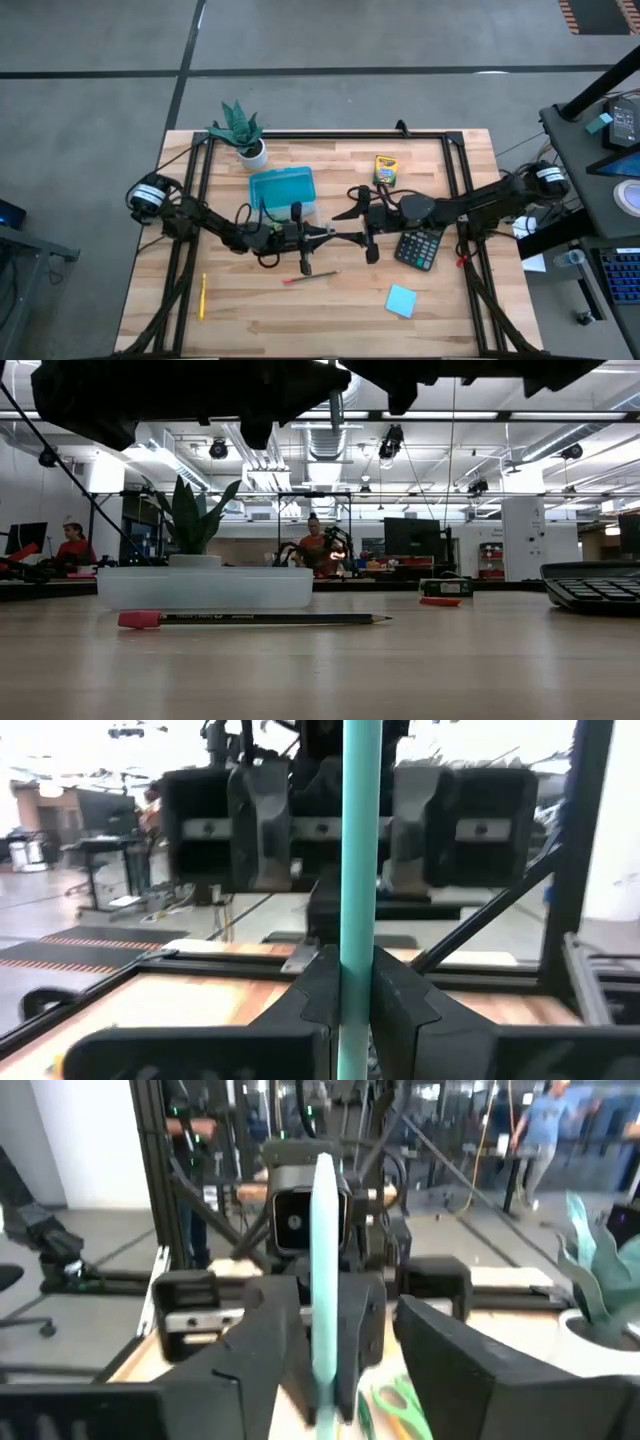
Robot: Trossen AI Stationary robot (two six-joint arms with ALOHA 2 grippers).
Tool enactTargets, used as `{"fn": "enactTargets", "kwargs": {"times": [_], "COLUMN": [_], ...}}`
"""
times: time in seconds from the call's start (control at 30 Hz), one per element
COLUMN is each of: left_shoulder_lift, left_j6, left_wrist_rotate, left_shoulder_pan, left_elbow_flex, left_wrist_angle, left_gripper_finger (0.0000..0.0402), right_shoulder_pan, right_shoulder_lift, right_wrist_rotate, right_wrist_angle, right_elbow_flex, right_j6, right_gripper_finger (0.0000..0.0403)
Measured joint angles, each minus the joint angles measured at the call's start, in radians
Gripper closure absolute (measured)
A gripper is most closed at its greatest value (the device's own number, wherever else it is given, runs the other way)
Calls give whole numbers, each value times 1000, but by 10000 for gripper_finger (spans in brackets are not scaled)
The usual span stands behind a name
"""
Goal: Pack school essentials
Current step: Put the blue pen into the blue supply box
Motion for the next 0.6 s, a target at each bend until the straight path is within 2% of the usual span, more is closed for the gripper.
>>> {"fn": "enactTargets", "kwargs": {"times": [0.13,0.23,0.3,0.43,0.5,0.6], "left_shoulder_lift": [-37,-104,-168,-288,-321,-337], "left_j6": [-13,-83,-162,-337,-397,-441], "left_wrist_rotate": [-50,-89,-89,-64,-11,89], "left_shoulder_pan": [3,17,33,74,109,174], "left_elbow_flex": [0,3,17,96,148,208], "left_wrist_angle": [-151,-394,-627,-1202,-1462,-1743], "left_gripper_finger": [387,387,387,387,388,388], "right_shoulder_pan": [0,0,0,0,0,0], "right_shoulder_lift": [-111,-189,-235,-302,-326,-347], "right_wrist_rotate": [1,16,42,64,66,73], "right_wrist_angle": [-192,-336,-434,-577,-597,-597], "right_elbow_flex": [0,0,0,-9,-18,-32], "right_j6": [38,65,74,104,107,107], "right_gripper_finger": [199,196,198,203,206,209]}}
